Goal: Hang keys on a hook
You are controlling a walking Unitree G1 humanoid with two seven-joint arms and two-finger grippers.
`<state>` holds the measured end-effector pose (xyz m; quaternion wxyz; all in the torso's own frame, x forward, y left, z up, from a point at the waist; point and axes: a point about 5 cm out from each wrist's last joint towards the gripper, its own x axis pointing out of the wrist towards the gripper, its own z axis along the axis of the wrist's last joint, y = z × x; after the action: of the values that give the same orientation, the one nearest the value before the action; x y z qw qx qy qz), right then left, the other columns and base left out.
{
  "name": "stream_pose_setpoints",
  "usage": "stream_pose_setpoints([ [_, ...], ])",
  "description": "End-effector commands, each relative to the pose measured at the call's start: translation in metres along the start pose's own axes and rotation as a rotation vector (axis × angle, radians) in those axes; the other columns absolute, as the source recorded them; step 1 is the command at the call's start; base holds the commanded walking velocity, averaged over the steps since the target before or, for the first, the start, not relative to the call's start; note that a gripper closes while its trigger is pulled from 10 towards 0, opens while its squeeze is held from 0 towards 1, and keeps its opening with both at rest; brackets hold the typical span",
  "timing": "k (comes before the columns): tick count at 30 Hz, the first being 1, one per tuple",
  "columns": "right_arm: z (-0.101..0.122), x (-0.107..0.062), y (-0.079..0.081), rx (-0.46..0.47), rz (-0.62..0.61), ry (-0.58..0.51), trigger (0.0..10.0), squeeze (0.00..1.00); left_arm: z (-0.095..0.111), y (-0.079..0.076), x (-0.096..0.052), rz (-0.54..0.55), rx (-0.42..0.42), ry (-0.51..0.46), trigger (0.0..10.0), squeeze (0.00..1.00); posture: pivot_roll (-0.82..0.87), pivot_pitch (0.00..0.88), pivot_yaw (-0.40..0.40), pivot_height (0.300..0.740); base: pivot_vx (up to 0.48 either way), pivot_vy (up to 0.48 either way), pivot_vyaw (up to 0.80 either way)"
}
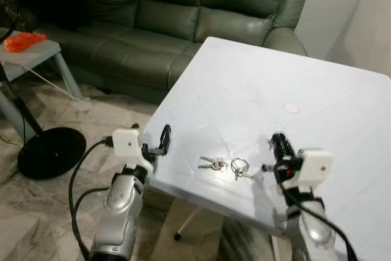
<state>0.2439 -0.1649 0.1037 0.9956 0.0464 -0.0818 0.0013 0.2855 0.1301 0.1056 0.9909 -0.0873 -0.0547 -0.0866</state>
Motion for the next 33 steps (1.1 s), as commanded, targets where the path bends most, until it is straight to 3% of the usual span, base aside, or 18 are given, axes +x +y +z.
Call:
stream_pose_setpoints([
  [1, 0.011, 0.003, 0.0, -0.015, -0.006, -0.04, 10.0, 0.0, 0.01, -0.002, 0.003, -0.009, 0.009, -0.036, 10.0, 0.0, -0.01, 0.027, -0.081, 0.74, 0.0, 0.0, 0.0],
  [18, 0.018, 0.018, 0.005, -0.068, -0.052, -0.041, 10.0, 0.0, 0.02, -0.005, 0.02, -0.054, 0.037, -0.053, 10.0, 0.0, 0.0, 0.056, -0.079, 0.74, 0.0, 0.0, 0.0],
  [30, 0.016, 0.022, 0.001, -0.089, -0.066, -0.011, 10.0, 0.0, 0.027, 0.002, 0.034, -0.009, 0.022, -0.066, 10.0, 0.0, -0.01, 0.038, -0.069, 0.74, 0.0, 0.0, 0.0],
  [33, 0.014, 0.024, 0.0, -0.105, -0.077, 0.009, 10.0, 0.0, 0.027, 0.003, 0.036, 0.001, 0.022, -0.063, 10.0, 0.0, -0.01, 0.034, -0.07, 0.74, 0.0, 0.0, -0.74],
])
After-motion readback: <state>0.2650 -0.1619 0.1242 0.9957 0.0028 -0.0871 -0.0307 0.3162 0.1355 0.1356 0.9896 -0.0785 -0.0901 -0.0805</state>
